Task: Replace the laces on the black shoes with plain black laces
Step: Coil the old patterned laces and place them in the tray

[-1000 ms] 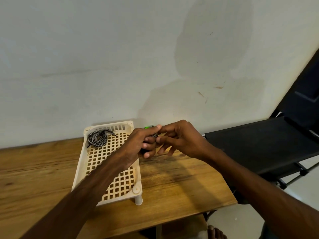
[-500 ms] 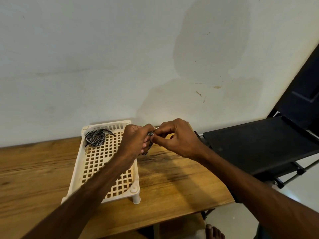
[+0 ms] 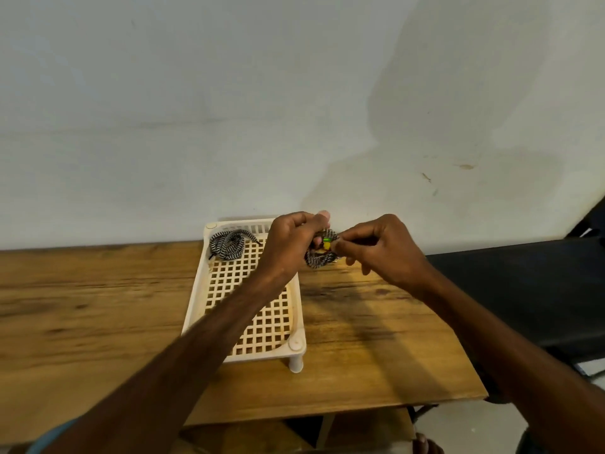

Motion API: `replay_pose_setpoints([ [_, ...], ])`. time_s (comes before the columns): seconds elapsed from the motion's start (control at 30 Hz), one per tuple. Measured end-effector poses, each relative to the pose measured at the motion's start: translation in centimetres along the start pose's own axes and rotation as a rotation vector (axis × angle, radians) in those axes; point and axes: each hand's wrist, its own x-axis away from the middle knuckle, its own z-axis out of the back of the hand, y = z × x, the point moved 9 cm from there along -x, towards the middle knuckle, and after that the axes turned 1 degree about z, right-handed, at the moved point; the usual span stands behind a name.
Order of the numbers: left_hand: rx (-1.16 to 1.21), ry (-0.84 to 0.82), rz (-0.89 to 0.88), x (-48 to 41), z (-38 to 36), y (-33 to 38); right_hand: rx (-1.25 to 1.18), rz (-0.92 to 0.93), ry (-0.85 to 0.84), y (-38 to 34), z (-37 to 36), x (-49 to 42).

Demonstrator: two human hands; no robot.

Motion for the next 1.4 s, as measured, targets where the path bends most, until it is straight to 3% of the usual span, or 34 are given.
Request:
replay_pose_setpoints([
  [0.13,-0.202,-0.165,-0.106,-0.8,0.6,1.4,-0.125,-0.101,0.027,1.2,0.3,-0.8],
  [0.23,-0.430,-0.146,-0.187,-1.2,2.6,2.4,-0.207,-0.169,0.037,1.8,-0.5,-1.7],
  [0.47,-0.494,-0.014,-0.244,-2.1,7.5,3.5,-0.292,-0.255,-0.112,1.2,-5.7,-3.9],
  [0.57,-0.577,0.100,-0.247,-2.8,10.0,3.2,-0.217,-0.220,-0.123,0.7,-7.6,-4.7],
  [0.73,-0.610,0.273,-0.173,-3.4,13.0,1.2,0.041,-0.156,0.024,0.5,-8.0,-5.8],
  [0.93,-0.536,0.326,-0.036,-4.3,12.4,-1.2,0.194,-0.160,0.114,1.0,-6.6,-6.2],
  [1.07,-0.435,0.270,0.053,-4.6,11.0,-3.1,0.235,-0.172,0.146,1.2,-5.1,-5.8],
  [1.4,-0.697,0.352,-0.017,-4.2,10.5,-3.3,0.277,-0.155,0.136,0.9,-5.2,-6.0],
])
